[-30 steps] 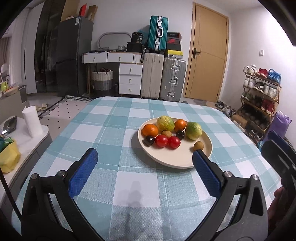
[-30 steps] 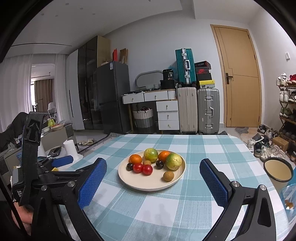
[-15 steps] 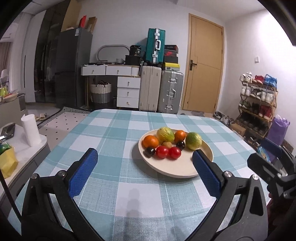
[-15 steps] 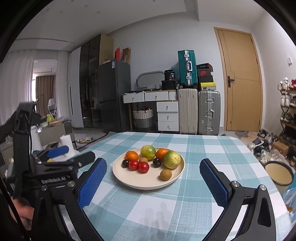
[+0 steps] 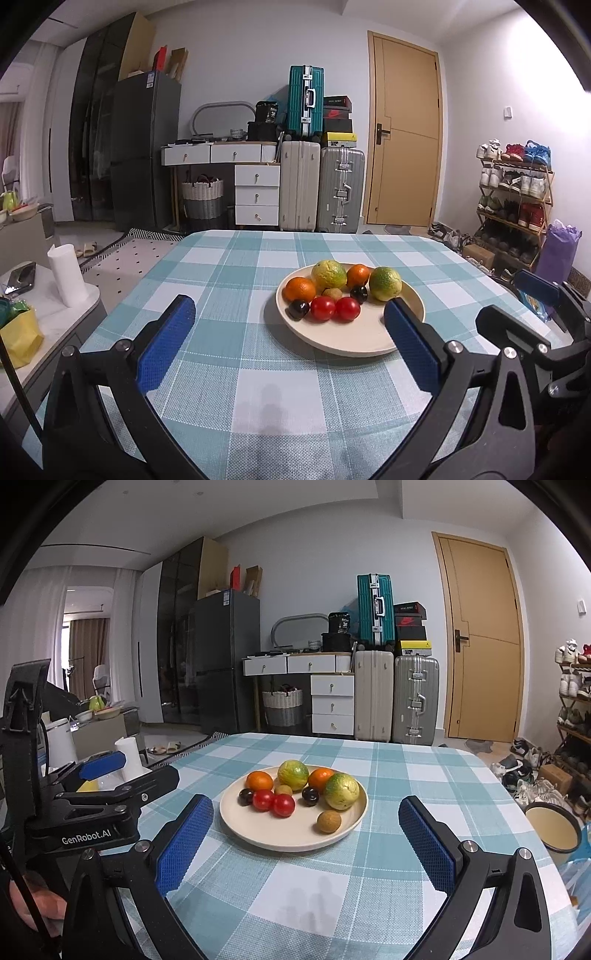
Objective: Organize fruits
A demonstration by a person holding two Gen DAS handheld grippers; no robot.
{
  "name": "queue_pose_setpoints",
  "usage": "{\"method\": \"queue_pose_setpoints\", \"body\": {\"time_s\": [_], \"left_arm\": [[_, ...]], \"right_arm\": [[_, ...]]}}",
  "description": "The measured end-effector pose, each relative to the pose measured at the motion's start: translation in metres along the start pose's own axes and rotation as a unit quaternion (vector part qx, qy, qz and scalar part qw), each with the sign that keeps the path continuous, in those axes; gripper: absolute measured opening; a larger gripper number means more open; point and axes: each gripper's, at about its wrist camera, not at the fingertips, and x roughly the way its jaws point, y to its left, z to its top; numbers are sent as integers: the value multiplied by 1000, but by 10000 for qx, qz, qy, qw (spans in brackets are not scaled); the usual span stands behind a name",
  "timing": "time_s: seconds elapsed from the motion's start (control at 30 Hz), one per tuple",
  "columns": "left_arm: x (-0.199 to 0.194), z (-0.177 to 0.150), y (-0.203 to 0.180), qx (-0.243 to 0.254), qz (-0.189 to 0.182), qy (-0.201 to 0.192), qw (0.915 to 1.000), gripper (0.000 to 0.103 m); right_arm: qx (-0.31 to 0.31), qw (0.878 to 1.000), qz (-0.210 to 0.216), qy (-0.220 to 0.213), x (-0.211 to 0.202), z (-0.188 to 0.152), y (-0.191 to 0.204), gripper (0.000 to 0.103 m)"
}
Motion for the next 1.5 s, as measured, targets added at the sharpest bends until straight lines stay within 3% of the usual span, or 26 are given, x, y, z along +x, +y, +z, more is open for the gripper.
{"method": "queue_pose_setpoints", "body": {"time_s": [1.5], "left_arm": [[1,-4,0,-13,7,25,10000,102]], "right_arm": [[-40,10000,-6,-9,-1,0,2,103]]}}
